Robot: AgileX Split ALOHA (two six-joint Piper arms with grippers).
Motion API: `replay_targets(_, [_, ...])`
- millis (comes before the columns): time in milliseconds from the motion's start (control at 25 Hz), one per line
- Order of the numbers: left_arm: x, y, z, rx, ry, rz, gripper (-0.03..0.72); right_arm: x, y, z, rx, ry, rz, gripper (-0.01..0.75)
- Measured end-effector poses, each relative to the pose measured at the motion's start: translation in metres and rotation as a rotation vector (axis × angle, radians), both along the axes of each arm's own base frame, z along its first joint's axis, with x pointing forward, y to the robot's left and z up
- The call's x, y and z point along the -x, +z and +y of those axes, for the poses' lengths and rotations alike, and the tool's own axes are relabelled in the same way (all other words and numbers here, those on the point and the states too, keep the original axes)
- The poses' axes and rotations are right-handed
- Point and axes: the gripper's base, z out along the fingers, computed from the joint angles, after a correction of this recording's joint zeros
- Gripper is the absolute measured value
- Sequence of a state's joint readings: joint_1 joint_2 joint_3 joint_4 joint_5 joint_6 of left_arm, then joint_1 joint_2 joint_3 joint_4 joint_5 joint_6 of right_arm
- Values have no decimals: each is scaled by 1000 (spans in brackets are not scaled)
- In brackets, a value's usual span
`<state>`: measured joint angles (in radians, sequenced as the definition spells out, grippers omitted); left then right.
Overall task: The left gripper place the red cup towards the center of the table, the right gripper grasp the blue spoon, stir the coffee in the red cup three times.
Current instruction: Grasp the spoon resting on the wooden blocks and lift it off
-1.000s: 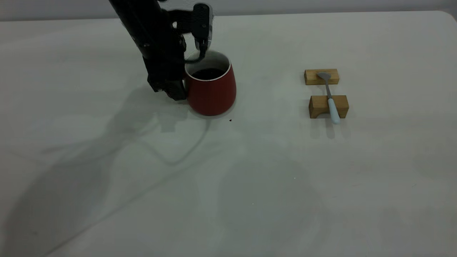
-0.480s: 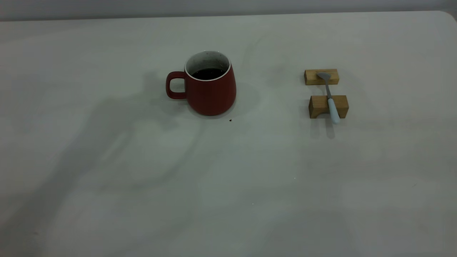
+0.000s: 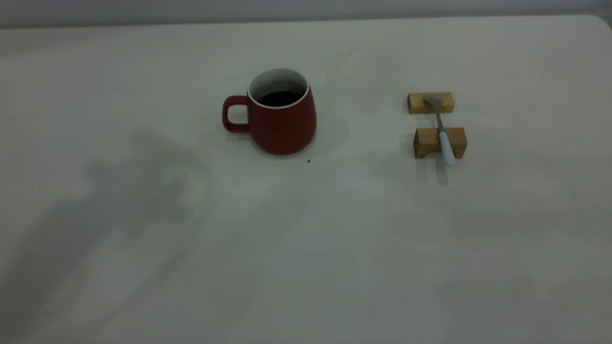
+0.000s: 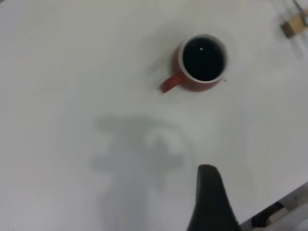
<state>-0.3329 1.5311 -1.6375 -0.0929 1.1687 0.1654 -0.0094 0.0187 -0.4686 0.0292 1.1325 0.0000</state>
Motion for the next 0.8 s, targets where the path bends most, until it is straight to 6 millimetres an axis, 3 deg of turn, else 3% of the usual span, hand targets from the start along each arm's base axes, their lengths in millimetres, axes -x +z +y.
replay_targets(120, [16,-11,6,-4,37,48,555,0,0,0,0,0,0,237])
replay_targets(240, [42,-40,14,-13,66,157,555,0,0,0,0,0,0,237])
replay_targets(560, [148,-140,50,-119,97,461,554,0,0,0,0,0,0,237])
replay_targets(680, [180,-162,64,-150,98,437,554,0,0,0,0,0,0,237])
replay_targets(800, [203,-167,75,-141,101,337,554,0,0,0,0,0,0,237])
